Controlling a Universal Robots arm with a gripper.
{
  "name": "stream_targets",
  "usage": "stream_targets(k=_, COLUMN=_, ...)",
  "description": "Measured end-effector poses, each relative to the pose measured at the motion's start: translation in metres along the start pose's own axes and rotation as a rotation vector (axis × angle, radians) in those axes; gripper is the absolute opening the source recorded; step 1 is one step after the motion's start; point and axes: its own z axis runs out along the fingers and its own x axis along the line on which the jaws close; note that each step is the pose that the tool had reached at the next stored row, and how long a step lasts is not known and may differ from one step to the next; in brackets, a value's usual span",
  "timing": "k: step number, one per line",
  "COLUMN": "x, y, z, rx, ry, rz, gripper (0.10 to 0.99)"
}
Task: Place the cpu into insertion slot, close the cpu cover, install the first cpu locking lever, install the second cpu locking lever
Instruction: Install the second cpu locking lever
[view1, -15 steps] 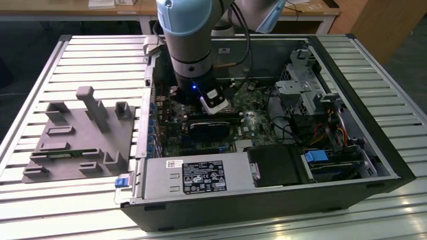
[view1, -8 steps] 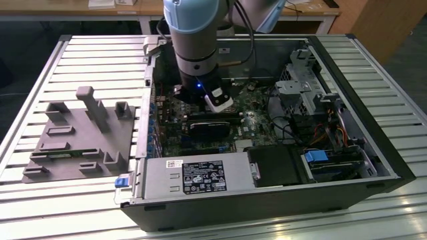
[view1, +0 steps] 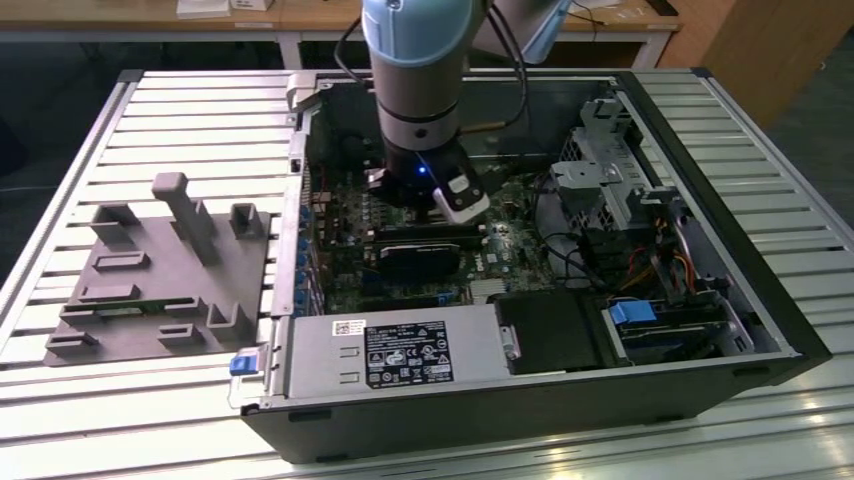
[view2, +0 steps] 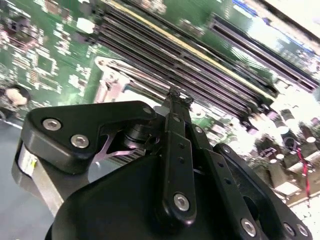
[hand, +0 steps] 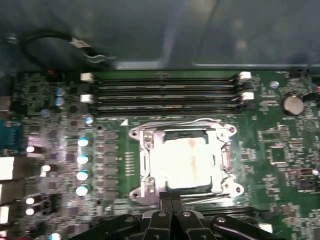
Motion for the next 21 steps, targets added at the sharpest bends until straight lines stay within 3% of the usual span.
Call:
stream_targets(k=3, x=-0.0083, y=0.0006, z=0.0007, rx=0.000, ry=0.0031, rz=0.001, gripper=0.102)
stream_targets(k=6, x=-0.0110, y=0.0051, z=0.0019, rx=0.003, ry=0.0036, rz=0.001, gripper=0.102)
stream_targets(k=12, x=-0.0106, y=0.0265, z=0.0063, rx=0.017, ry=0.0030, rz=-0.001, gripper=0.102)
stream_targets(k=15, x=-0.0113, y=0.0335, z=0.0077, rx=0.026, ry=0.0027, rz=-0.001, gripper=0.102)
stream_targets(k=21, x=-0.0124, y=0.0376, z=-0.0059, rx=0.033, ry=0.0026, rz=-0.002, gripper=0.102)
